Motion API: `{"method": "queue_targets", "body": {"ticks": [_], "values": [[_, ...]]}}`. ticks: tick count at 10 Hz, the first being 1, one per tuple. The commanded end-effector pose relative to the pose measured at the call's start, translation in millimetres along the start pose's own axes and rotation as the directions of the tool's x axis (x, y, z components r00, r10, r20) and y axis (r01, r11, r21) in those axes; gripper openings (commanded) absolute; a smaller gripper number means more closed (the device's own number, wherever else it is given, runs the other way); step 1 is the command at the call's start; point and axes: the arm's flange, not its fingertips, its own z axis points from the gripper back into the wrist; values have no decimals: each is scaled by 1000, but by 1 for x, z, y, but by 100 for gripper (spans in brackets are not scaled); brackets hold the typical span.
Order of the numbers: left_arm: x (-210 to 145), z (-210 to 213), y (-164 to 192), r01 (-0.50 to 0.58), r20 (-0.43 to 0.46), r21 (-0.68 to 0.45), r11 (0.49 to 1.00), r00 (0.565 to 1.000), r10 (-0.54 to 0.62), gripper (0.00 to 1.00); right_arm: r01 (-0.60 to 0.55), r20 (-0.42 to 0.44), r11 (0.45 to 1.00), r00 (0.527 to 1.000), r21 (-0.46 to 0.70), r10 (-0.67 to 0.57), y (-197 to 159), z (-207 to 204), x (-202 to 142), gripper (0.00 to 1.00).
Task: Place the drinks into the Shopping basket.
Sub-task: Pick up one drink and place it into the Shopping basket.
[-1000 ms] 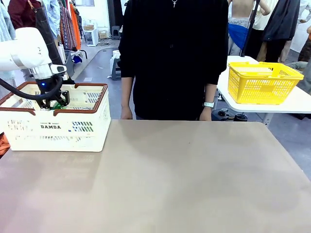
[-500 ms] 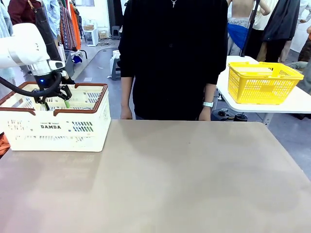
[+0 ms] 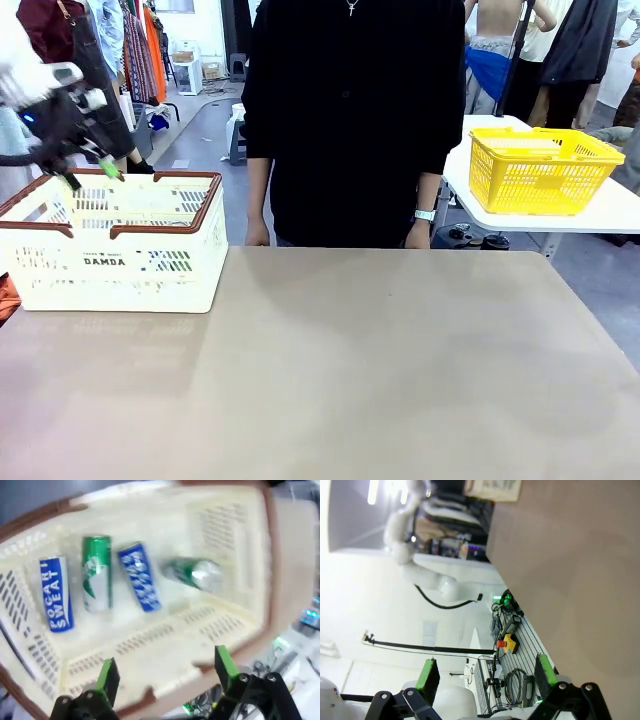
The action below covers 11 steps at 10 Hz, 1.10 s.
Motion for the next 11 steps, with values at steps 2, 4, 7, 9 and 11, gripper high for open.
{"method": "queue_targets", "body": {"ticks": [2,4,7,9,11], "values": [[-81,51,7,189,70,-374,908,982,-176,100,21,4,1000,1000,-14,-21,4,-3,0,100],[-141,38,35,262,122,-546,796,965,-234,100,21,4,1000,1000,-14,-21,4,-3,0,100],[-230,-17,86,299,297,-663,686,947,-124,100,21,4,1000,1000,-14,-21,4,-3,0,100],[-236,-21,105,345,380,-655,672,919,-101,100,21,4,1000,1000,-14,-21,4,-3,0,100],[-239,-24,106,279,283,-664,694,953,-112,100,21,4,1000,1000,-14,-21,4,-3,0,100]]}}
